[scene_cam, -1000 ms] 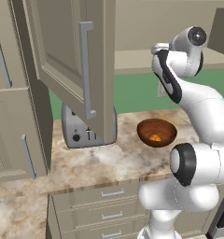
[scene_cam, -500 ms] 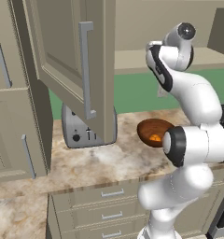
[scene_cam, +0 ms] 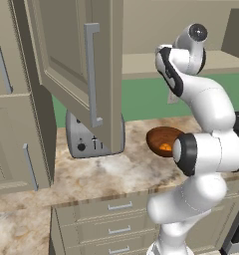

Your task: Open the cabinet. Pick the orange and kiwi from the cabinet and place them into the bowl. Then close the cabinet.

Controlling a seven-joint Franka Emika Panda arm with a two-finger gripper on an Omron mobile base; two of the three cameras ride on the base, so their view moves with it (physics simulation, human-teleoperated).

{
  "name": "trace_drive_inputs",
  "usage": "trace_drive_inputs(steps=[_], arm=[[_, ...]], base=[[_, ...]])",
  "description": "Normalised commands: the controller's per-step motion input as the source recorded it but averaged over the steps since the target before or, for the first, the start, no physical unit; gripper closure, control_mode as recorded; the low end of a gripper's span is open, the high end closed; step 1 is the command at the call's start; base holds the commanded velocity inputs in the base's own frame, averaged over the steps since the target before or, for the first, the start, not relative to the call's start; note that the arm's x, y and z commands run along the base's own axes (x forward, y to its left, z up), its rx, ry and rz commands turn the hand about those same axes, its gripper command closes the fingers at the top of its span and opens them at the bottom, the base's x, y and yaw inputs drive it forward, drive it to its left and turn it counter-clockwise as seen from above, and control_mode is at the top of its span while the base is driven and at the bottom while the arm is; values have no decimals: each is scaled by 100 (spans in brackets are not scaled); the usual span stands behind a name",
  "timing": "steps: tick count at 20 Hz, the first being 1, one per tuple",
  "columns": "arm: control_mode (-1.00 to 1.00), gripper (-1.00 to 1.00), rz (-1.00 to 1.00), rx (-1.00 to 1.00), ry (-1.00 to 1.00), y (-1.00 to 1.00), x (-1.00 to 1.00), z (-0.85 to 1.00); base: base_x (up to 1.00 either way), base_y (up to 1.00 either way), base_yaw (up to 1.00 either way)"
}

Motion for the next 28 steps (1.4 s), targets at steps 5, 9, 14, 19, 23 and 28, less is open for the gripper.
trace_drive_inputs(steps=[5, 9, 14, 19, 23, 28], arm=[[-100, -100, 0, 0, -3, -1, 3, -13], [-100, -100, 0, 0, 0, -1, 16, -2], [-100, -100, 0, 0, 0, -5, 22, -9], [-100, -100, 2, 0, 0, -17, 24, -10], [-100, -100, 1, 0, 0, -26, 18, -7], [-100, -100, 1, 0, 0, -13, 30, -11]], base=[[0, 0, 0], [0, 0, 0], [0, 0, 0], [0, 0, 0], [0, 0, 0], [0, 0, 0]])
